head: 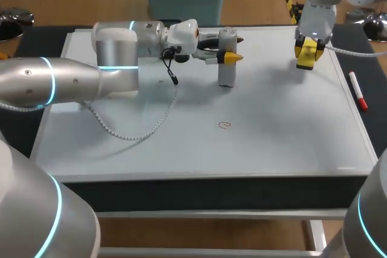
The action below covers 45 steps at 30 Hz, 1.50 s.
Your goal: Pick up the inspection probe, press it on each red-marked spot on the whiteboard one by one, put down the probe, pick up the eraser, and wipe off all the red marks.
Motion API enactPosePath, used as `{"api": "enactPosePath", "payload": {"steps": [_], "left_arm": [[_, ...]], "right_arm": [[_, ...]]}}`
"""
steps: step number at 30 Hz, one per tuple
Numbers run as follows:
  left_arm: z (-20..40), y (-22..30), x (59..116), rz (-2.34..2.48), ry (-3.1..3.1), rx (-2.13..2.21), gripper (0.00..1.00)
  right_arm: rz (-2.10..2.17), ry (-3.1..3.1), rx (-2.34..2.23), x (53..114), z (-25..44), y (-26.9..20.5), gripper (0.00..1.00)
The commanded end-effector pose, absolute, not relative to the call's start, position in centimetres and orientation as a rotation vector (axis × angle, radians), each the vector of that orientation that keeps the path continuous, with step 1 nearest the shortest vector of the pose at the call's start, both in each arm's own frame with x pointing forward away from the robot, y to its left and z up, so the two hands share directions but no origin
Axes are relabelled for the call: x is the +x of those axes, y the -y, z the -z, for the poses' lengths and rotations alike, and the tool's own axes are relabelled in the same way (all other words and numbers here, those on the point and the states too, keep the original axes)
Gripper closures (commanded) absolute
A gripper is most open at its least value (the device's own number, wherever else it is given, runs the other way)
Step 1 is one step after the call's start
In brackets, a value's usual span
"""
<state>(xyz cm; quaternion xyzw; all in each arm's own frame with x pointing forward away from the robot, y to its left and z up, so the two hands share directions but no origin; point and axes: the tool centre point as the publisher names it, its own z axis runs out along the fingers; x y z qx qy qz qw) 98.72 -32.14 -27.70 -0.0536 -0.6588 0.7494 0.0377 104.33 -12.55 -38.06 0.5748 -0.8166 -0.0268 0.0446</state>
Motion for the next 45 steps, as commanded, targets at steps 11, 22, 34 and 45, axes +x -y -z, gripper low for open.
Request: {"api": "enactPosePath", "payload": {"steps": [11, 22, 34, 45], "left_arm": [[28.54, 32.28, 99.26, -2.284, 2.014, -0.191, 1.00], [28.94, 32.13, 99.28, -2.274, 2.014, -0.192, 1.00], [28.86, 32.26, 99.20, -2.265, 2.021, -0.191, 1.00], [28.83, 32.21, 99.16, -2.257, 2.030, -0.192, 1.00]], "right_arm": [[0.079, 2.491, 1.757, 104.46, 38.01, 12.59, 1.00], [0.079, 2.491, 1.757, 104.46, 38.01, 12.59, 1.00], [0.079, 2.491, 1.757, 104.46, 38.01, 12.59, 1.00], [0.079, 2.491, 1.757, 104.46, 38.01, 12.59, 1.00]]}}
